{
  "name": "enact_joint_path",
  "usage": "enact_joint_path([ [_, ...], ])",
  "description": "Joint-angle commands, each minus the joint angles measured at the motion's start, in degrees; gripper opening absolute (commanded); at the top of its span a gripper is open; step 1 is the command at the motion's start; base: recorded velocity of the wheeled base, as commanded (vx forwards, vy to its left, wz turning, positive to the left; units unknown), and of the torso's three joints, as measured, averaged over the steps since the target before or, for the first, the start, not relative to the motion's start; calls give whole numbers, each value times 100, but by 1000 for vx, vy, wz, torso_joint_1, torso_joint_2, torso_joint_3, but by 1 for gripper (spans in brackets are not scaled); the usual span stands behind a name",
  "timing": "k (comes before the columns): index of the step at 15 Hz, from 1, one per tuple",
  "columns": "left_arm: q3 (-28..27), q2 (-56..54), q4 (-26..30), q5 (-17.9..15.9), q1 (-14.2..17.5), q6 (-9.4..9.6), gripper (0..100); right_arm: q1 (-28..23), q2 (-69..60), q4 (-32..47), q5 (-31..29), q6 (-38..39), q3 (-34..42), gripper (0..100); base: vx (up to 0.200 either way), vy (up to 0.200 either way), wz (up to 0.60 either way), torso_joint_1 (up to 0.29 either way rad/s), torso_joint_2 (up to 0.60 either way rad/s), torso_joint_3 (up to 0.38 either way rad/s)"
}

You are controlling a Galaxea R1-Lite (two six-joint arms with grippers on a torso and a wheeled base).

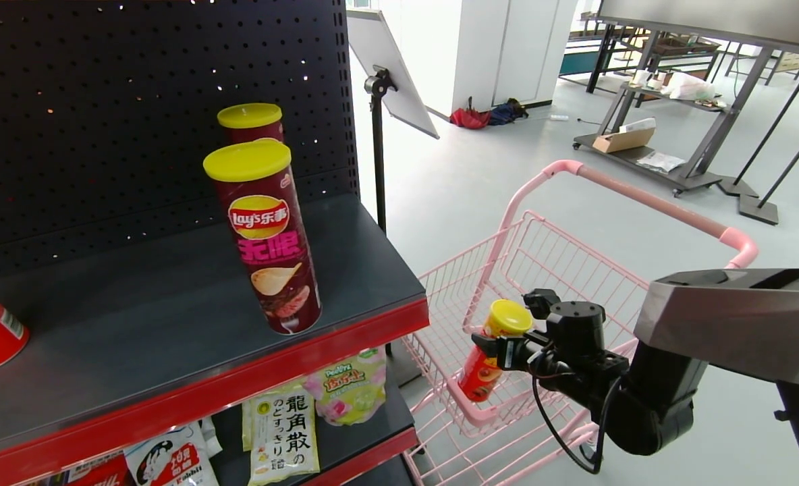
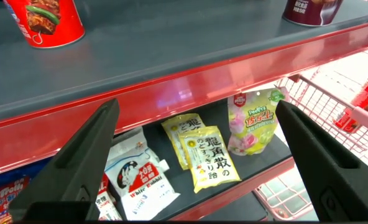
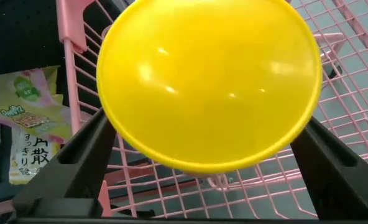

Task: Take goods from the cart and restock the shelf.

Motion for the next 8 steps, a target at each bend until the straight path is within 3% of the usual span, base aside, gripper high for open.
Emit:
enact_joint_path([
  [1, 1, -1, 0, 1, 5, 0, 100, 27, 47, -2, -4, -4, -121, 100, 0, 0, 0, 0, 0, 0],
  [2, 1, -1, 0, 1, 5, 0, 100, 36, 73, -2, -31, -4, -139, 100, 0, 0, 0, 0, 0, 0],
  [3, 1, -1, 0, 1, 5, 0, 100, 36, 126, -2, -75, -4, -147, 0, 0, 0, 0, 0, 0, 0],
  [8, 1, -1, 0, 1, 5, 0, 100, 9, 126, -10, -119, -4, -121, 0, 0, 0, 0, 0, 0, 0],
])
